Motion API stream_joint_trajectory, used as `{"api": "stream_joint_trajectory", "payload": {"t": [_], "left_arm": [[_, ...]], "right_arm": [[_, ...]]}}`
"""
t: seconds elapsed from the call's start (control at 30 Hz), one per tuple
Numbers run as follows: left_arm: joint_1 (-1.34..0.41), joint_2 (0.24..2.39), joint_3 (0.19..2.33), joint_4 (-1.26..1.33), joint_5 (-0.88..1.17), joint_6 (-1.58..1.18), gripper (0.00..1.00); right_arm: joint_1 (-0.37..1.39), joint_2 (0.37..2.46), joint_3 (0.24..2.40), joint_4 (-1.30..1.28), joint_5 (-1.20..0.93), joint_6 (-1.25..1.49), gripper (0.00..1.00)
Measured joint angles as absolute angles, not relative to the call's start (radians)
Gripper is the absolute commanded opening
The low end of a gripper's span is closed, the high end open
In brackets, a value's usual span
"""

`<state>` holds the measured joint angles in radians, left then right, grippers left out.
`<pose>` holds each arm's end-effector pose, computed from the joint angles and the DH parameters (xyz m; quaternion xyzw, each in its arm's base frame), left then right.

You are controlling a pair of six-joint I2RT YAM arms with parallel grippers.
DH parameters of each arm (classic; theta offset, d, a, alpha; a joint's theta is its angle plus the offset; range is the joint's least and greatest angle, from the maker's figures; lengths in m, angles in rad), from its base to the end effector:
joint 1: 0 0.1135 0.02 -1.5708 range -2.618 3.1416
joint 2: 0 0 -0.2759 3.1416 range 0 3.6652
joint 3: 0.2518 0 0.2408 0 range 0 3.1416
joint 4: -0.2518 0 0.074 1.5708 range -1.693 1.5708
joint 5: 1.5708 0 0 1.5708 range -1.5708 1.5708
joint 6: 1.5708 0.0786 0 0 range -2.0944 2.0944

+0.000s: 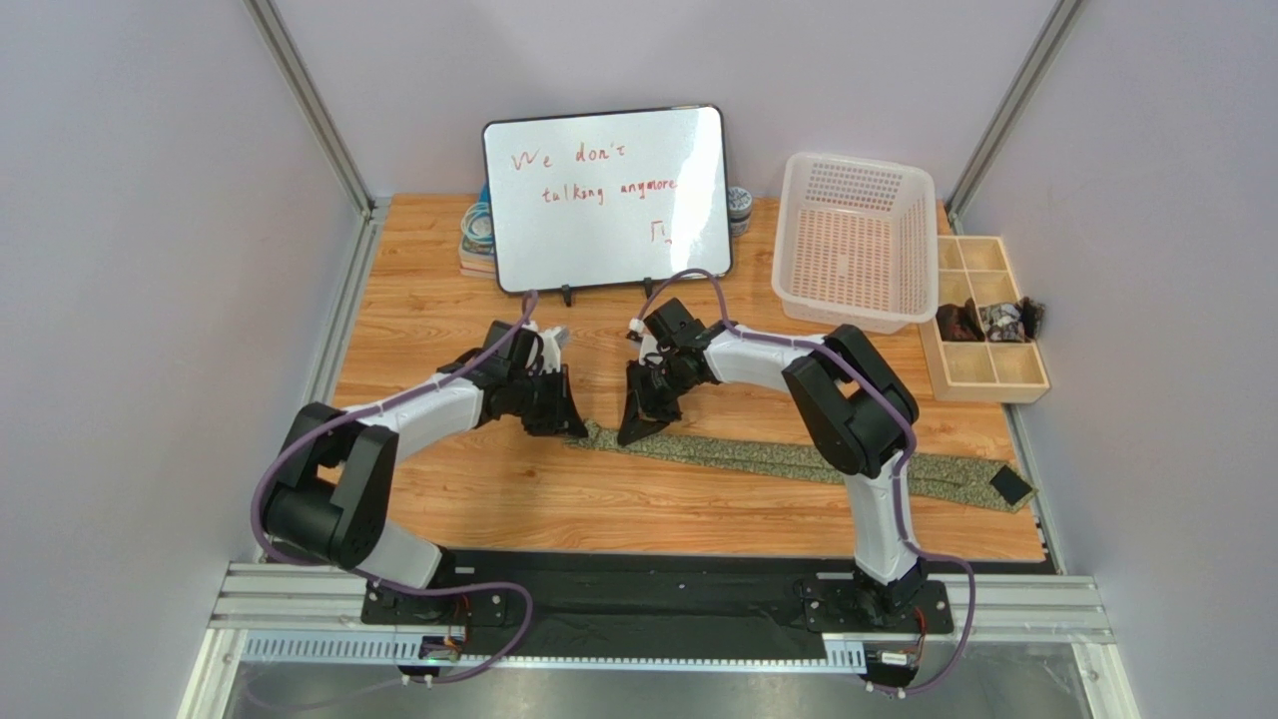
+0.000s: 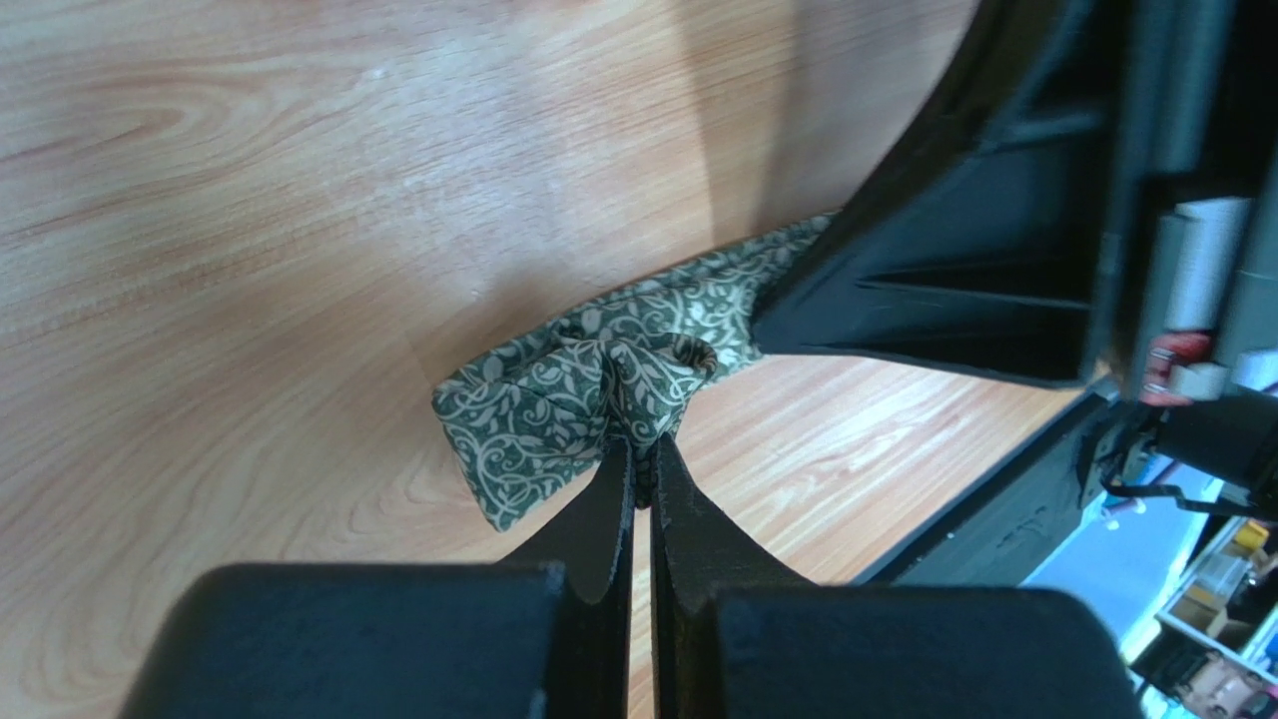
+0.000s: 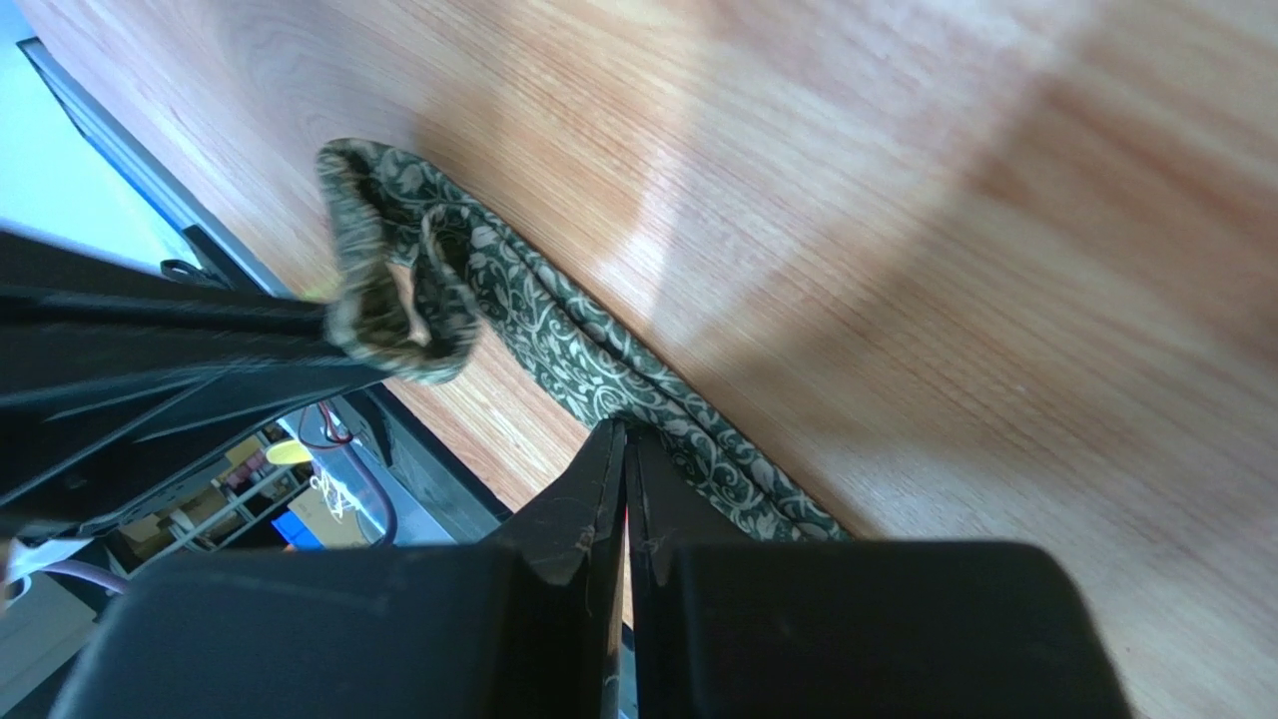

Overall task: Roll the ties
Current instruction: Roll the tie at the center of the board.

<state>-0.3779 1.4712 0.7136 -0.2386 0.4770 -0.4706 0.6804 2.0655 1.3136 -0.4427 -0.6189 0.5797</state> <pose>0.2482 -0.1374 0.1506 0.0237 0.9340 -0.3198 0.1577 0.2924 0.2953 0.1125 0.1040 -0.9317 -0.3467 0.0323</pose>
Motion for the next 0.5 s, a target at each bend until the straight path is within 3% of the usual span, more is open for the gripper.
{"api": "stream_joint_trajectory", "payload": {"t": [0.23,0.5], "left_arm": [[-0.379,1.541,0.714,-0.22,0.472,-0.472,0.0],[-0.379,1.551,0.716,-0.209,0.483,-0.479,0.0]], "right_arm": [[0.68,2.064,1.285,-0.331,-0.656,0.657,0.25],[0.681,2.061,1.282,-0.246,-0.691,0.761,0.3]]}}
